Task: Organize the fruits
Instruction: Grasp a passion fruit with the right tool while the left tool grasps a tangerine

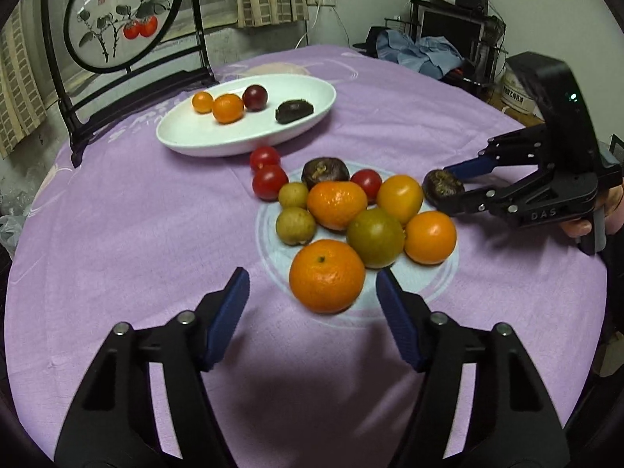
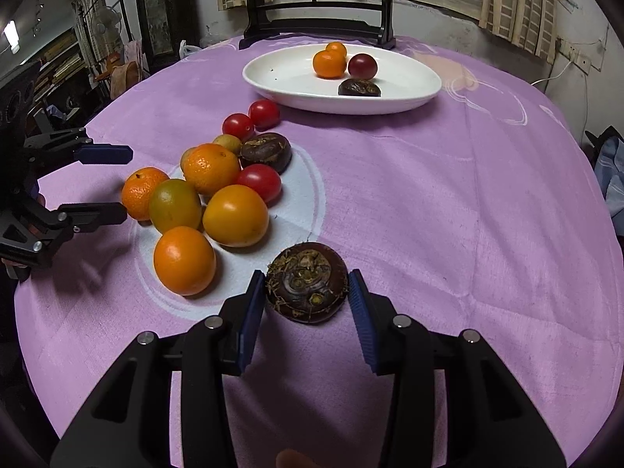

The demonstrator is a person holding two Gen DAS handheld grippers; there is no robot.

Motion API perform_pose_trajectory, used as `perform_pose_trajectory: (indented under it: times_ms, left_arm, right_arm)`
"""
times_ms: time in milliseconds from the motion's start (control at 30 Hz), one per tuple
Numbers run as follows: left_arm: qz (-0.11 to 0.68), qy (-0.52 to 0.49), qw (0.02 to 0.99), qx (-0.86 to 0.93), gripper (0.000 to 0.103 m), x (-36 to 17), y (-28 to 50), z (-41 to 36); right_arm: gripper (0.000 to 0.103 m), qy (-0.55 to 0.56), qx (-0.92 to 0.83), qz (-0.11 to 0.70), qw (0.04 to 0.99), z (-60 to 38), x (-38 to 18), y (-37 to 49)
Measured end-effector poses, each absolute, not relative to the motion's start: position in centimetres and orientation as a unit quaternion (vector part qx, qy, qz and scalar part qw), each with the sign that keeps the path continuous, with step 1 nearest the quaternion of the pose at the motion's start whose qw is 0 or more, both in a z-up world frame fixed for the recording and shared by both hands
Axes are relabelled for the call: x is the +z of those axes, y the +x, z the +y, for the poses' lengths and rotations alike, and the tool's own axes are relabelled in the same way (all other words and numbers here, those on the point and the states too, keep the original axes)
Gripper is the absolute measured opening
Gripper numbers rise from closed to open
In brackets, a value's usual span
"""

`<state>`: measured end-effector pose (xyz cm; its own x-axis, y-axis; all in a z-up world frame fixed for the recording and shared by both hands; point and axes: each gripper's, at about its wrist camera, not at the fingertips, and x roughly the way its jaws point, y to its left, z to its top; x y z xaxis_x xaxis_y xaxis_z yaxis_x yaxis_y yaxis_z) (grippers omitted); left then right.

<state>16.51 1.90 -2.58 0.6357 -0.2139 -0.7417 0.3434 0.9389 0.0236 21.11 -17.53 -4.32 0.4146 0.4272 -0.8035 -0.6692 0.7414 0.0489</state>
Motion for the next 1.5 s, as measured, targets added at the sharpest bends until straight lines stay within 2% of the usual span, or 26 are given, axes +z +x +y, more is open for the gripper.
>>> perform_pose_trajectory:
  times_ms: [133, 267, 500, 700, 933, 1067, 1167, 1500]
  left_arm:
    - [0.408, 0.082, 0.894, -0.162, 0.066, -3.2, 16.9, 1.5]
    - [0.421, 0.075, 0.89, -0.16, 0.056, -3.7, 17.7, 1.6]
    - [0.441, 0.078, 0.878, -0.169, 0.045, -4.5, 18.5, 1.0]
    - [0.435, 0.066, 0.883, -0.162, 0.044, -4.0, 18.2, 1.7]
    - [0.391, -0.03, 0.906, -0.157, 0.044, -0.9, 19.0, 4.6]
    - [0.364, -0.066, 0.922, -0.114, 0.044, 1.6, 22.8, 5.2]
    - [0.353, -0.072, 0.93, -0.07, 0.044, 2.4, 27.0, 5.3]
    - [0.396, -0.072, 0.915, -0.016, 0.044, -0.1, 35.1, 5.3]
  right_arm:
    - [0.044, -0.139, 0.33, 0.429, 0.829, -17.6, -4.3, 21.2]
    - [0.044, -0.137, 0.329, 0.43, 0.83, -17.6, -4.3, 21.2]
    - [0.044, -0.136, 0.33, 0.43, 0.829, -17.6, -4.3, 21.2]
    - [0.044, -0.109, 0.341, 0.426, 0.831, -18.1, -3.9, 21.3]
    - [0.044, -0.032, 0.388, 0.387, 0.836, -17.3, -1.6, 22.2]
    - [0.044, 0.036, 0.36, 0.355, 0.862, -15.6, 0.5, 25.5]
    - [0.044, 0.027, 0.315, 0.342, 0.885, -13.5, 0.9, 28.3]
    - [0.044, 0.009, 0.267, 0.355, 0.896, -10.6, -1.3, 35.1]
